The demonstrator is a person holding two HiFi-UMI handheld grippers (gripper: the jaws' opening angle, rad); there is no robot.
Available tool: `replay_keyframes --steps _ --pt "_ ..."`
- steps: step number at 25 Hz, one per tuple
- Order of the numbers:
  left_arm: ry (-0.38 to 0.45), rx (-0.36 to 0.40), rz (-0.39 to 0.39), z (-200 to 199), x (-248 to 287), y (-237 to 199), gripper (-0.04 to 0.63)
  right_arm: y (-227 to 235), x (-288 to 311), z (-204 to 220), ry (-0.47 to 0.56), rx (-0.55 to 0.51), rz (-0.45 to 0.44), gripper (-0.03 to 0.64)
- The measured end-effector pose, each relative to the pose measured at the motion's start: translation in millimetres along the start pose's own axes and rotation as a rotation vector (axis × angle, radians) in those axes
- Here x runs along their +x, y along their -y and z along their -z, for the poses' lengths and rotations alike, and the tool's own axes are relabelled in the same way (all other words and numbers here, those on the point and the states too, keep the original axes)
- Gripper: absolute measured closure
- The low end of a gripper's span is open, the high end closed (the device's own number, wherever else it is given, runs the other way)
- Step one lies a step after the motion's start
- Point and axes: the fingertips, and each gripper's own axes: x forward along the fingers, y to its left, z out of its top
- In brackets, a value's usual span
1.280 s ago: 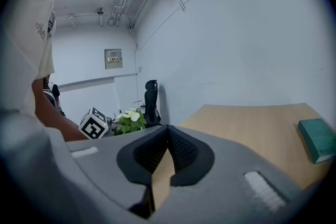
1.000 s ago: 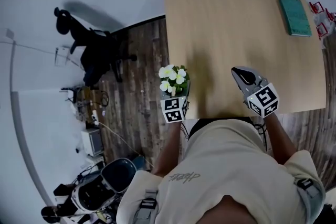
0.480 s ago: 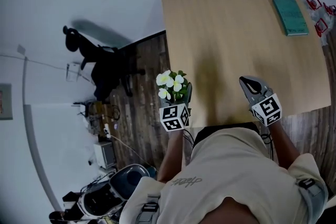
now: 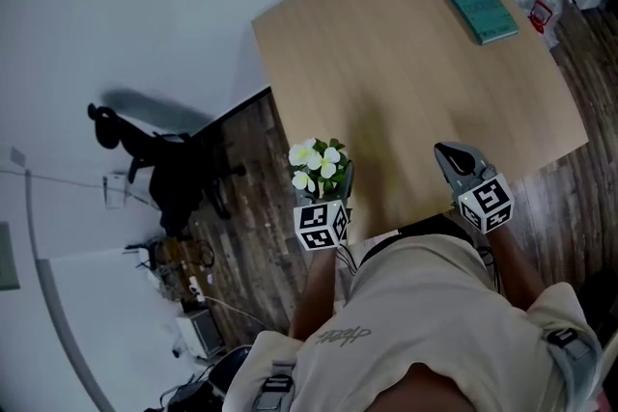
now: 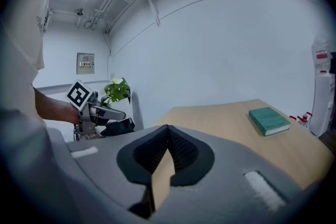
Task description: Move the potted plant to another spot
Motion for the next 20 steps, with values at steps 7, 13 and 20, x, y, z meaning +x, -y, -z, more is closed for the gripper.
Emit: replay_keyframes --steps 7,13,20 --pt "-0.026 0.059 0.173 12.7 13.9 39.5 0.241 -7.7 -44.8 5.9 0.013 0.048 0.167 0.615" --pt "-0.038 0.110 0.289 25.2 18.5 70.9 0.241 -14.9 -90.8 15.8 0.053 0.134 0.313 0.615" --pt "-0.042 0.143 0.431 28.9 18.3 126.0 0.241 -21.4 -149.8 29.8 0.060 0.168 0.455 0.615"
